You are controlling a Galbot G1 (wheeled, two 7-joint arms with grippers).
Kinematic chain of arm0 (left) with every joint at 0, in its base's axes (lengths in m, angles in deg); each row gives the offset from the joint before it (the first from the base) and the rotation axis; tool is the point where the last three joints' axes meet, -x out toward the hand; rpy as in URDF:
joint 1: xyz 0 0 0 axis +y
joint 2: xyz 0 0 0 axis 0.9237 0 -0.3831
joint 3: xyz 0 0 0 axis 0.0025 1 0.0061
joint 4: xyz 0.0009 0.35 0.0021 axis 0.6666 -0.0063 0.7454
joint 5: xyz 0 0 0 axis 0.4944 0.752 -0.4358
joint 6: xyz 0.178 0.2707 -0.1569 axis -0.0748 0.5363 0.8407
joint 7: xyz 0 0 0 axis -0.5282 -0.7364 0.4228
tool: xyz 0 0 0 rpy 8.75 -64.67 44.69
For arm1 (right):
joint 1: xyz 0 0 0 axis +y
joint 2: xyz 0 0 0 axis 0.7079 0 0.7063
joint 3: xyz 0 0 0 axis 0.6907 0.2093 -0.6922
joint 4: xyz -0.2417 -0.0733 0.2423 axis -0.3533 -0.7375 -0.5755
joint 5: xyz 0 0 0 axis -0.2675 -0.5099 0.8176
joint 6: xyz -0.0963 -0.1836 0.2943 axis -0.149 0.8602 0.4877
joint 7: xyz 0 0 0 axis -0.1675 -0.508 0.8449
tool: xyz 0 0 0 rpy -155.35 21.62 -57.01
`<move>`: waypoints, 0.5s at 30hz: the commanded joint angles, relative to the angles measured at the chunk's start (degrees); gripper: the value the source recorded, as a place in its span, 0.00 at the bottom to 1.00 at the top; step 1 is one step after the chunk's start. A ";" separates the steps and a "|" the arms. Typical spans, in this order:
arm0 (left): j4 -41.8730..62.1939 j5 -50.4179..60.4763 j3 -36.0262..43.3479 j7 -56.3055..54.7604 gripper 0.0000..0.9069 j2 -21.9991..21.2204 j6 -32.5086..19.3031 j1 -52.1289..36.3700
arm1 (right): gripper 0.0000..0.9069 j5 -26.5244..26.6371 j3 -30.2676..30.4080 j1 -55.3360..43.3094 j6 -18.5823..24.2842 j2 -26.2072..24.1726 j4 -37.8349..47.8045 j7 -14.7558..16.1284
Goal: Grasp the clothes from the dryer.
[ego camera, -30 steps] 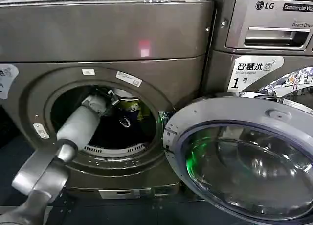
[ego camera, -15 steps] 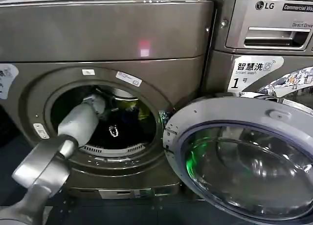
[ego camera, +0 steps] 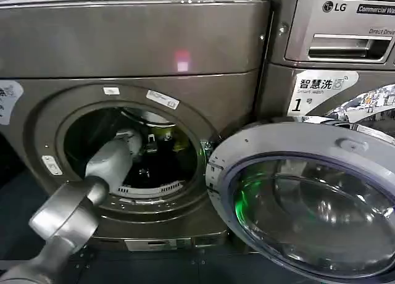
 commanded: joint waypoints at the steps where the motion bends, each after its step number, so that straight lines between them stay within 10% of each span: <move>1: 0.17 0.55 0.06 -0.22 0.11 0.01 -0.19 0.49 | 1.00 -0.38 0.18 -0.10 0.10 -0.04 0.05 0.01; 15: -0.41 -1.81 -1.22 -0.90 0.00 0.31 -0.10 -0.33 | 1.00 -0.43 0.44 -0.35 0.13 0.26 -0.09 -0.02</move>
